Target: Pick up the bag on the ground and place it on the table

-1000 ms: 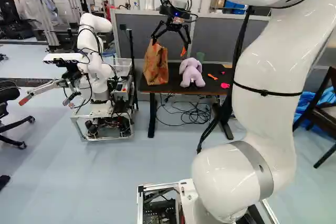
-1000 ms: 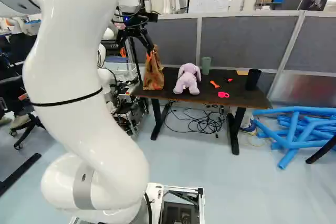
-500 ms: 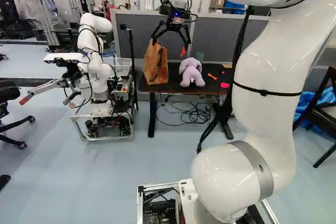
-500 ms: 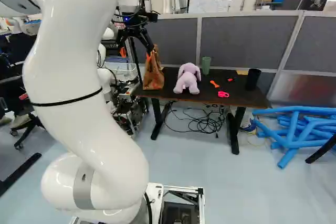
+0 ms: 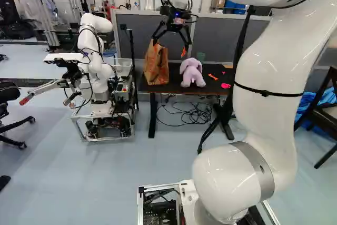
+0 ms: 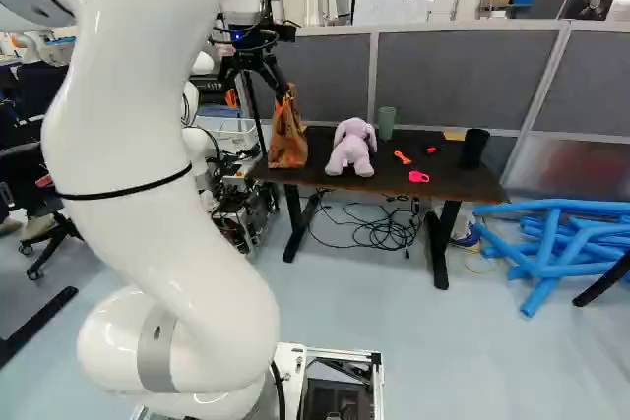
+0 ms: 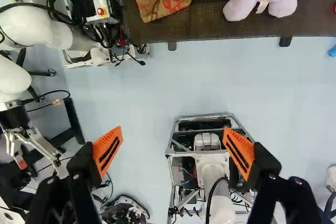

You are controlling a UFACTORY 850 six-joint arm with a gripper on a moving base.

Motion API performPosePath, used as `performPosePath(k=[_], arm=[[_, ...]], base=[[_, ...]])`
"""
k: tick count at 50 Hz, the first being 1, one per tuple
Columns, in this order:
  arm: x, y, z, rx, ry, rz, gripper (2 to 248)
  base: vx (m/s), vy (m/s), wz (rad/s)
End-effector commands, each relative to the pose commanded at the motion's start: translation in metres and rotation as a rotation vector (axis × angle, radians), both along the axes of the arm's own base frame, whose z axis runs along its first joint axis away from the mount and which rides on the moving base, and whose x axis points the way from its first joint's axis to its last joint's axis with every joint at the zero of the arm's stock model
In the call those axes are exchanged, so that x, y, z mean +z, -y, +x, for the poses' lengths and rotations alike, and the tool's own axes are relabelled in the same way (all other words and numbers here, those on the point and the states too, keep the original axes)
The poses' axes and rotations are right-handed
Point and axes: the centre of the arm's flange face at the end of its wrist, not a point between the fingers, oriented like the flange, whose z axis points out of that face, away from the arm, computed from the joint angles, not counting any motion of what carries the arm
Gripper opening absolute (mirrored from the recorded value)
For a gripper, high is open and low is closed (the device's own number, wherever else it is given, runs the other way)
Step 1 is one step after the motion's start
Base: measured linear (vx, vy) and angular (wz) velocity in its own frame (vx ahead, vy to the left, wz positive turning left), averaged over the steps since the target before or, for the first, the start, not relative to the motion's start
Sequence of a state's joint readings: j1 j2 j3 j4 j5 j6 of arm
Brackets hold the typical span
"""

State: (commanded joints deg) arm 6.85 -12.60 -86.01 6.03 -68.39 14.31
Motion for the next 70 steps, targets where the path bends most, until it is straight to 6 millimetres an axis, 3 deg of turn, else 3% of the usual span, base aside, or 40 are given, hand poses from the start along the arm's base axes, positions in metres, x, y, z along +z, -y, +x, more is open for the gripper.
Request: performPosePath(k=[34, 70], arm=[[-0.024, 0.006, -0.005, -0.003, 0.080, -0.004, 247], [-0.075, 0.019, -0.021, -0.003, 0.247, -0.020, 247]], base=[[0.000, 0.000, 0.000], [0.000, 0.000, 0.000]])
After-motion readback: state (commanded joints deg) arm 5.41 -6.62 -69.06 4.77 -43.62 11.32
